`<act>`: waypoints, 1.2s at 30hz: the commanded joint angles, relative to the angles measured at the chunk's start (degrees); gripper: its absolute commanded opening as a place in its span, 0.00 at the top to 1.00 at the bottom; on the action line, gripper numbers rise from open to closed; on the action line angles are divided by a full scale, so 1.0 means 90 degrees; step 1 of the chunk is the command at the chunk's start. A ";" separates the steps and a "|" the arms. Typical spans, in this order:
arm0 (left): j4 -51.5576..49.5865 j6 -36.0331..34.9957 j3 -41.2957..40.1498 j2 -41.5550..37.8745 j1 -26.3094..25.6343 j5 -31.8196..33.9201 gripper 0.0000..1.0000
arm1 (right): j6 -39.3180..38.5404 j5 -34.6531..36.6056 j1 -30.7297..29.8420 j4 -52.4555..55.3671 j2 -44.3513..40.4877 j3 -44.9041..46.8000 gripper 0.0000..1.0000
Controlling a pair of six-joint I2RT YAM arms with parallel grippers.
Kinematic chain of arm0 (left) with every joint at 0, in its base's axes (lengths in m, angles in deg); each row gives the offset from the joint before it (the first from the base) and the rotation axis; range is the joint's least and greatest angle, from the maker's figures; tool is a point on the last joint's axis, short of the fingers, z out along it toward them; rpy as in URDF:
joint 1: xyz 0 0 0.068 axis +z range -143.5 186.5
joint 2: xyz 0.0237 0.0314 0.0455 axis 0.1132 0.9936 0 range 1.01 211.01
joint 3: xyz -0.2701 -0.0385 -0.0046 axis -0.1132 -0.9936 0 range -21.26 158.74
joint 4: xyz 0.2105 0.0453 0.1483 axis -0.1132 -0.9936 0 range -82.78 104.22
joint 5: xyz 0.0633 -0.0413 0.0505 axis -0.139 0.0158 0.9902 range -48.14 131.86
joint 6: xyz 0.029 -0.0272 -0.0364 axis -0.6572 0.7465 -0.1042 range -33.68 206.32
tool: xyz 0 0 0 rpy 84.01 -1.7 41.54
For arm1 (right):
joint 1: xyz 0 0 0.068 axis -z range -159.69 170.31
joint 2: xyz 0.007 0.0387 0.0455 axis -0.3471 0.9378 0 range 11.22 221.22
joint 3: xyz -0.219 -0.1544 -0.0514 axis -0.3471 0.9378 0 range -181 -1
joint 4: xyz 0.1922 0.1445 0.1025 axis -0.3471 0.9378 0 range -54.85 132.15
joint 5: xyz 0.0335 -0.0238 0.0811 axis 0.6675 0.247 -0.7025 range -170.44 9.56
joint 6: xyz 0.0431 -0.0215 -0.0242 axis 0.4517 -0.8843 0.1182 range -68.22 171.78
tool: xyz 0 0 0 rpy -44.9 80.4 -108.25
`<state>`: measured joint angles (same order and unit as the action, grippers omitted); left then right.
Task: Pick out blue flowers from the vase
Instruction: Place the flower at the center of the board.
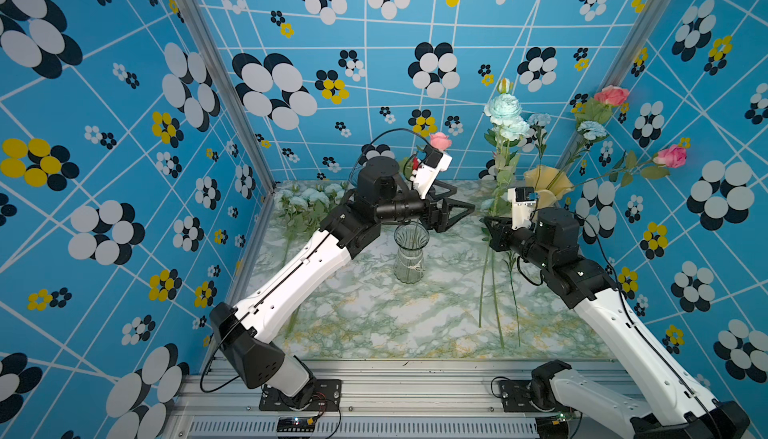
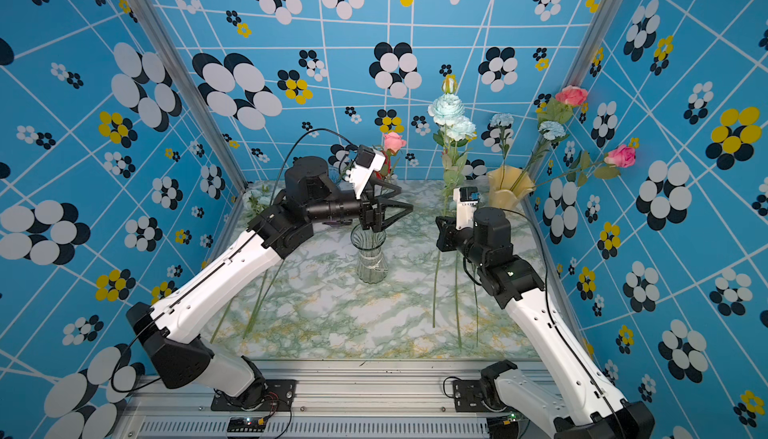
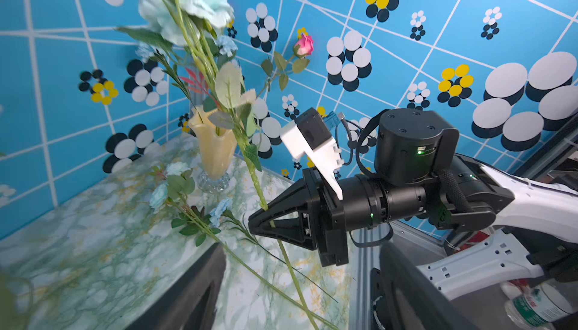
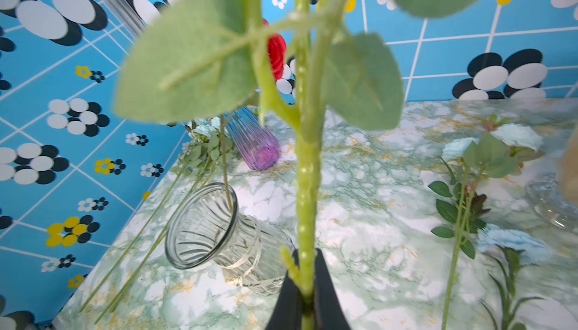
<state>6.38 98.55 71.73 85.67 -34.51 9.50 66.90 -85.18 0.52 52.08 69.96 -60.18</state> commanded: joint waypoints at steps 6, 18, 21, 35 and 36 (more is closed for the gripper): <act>0.0955 -0.0018 -0.1951 -0.0965 0.0707 0.1751 0.17 | -0.0124 0.0745 0.0096 0.0789 0.0500 -0.0119 1.00; 0.2280 0.0946 -0.3613 -0.1459 0.2269 0.1547 0.17 | 0.0226 0.0432 0.0400 0.0597 0.2130 -0.0284 1.00; 0.2282 0.0961 -0.3631 -0.1402 0.2309 0.1525 0.17 | 0.0280 0.0431 0.0441 0.0608 0.2460 -0.0352 1.00; 0.2388 0.1138 -0.3600 -0.1182 0.2380 0.1352 0.17 | 0.0201 0.0605 0.0568 0.1591 0.4193 -0.1183 1.00; 0.2412 0.1160 -0.3583 -0.1149 0.2388 0.1331 0.17 | 0.0198 0.0641 0.0566 0.1646 0.4315 -0.1232 1.00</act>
<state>25.29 107.99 39.47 74.35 -13.58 22.81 68.93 -80.72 5.37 63.20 106.97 -69.16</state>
